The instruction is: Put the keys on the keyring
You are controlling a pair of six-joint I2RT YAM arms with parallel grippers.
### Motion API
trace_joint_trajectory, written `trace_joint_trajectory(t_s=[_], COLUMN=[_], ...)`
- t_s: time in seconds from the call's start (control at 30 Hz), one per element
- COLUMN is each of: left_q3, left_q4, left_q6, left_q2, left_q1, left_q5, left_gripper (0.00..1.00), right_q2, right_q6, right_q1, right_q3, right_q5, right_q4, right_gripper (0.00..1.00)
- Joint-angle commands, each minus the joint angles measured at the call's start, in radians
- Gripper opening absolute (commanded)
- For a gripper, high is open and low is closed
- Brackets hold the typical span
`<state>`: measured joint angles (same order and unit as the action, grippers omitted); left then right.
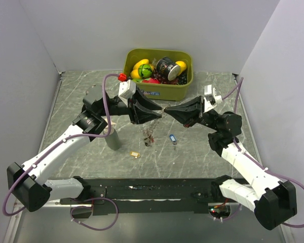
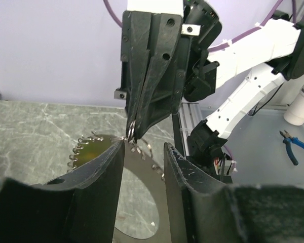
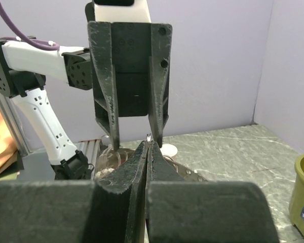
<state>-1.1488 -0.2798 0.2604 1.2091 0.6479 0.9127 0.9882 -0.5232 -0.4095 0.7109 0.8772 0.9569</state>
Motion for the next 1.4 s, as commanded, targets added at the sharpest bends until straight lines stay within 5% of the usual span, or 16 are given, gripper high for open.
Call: trace_joint_trajectory(t_s=[0.0, 0.17, 0.37, 0.67, 0.73, 0.77, 0.8, 0.97, 1.17, 1.37], left_q3=[-0.017, -0.028, -0.04, -0.078, -0.115, -0.149, -0.164, -0.279, -0.382, -0.482], left_q4=[-0.079, -0.078, -0.044, 0.051, 0.155, 0.192, 0.23, 0.491, 0.729, 0.892], left_q6=[0.043, 0.045, 0.022, -0.042, -0.102, -0.124, -0.162, -0.306, -0.458, -0.562], left_q2=[0.013, 0.035, 0.046, 0.036, 0.043, 0.05, 0.055, 0.084, 0.124, 0.164], left_q1=[0.009, 0.012, 0.015, 0.015, 0.013, 0.015, 0.015, 0.033, 0.079, 0.127], left_q5=[0.017, 0.008, -0.015, -0.083, -0.098, -0.115, -0.124, -0.192, -0.299, -0.371], left_gripper=[0.4, 0.3, 0.02, 0.01, 0.01, 0.01, 0.01, 0.01, 0.01, 0.01], right_q2=[0.0, 0.001, -0.01, -0.023, -0.04, -0.048, -0.071, -0.143, -0.145, -0.04], right_q6=[0.006, 0.009, 0.015, 0.049, 0.093, 0.107, 0.123, 0.252, 0.368, 0.569], right_q1=[0.0, 0.0, 0.0, 0.0, 0.0, -0.002, -0.002, 0.001, 0.008, 0.011], right_q3=[0.013, 0.009, 0.01, 0.022, 0.044, 0.051, 0.059, 0.085, 0.163, 0.334], right_q5=[-0.02, -0.014, -0.003, 0.014, 0.008, -0.004, -0.035, -0.164, -0.156, 0.006], right_q4=[0.052, 0.051, 0.037, -0.053, -0.136, -0.168, -0.22, -0.43, -0.599, -0.891], right_gripper=[0.0, 0.0, 0.0, 0.03, 0.3, 0.57, 0.69, 0.96, 0.98, 0.81])
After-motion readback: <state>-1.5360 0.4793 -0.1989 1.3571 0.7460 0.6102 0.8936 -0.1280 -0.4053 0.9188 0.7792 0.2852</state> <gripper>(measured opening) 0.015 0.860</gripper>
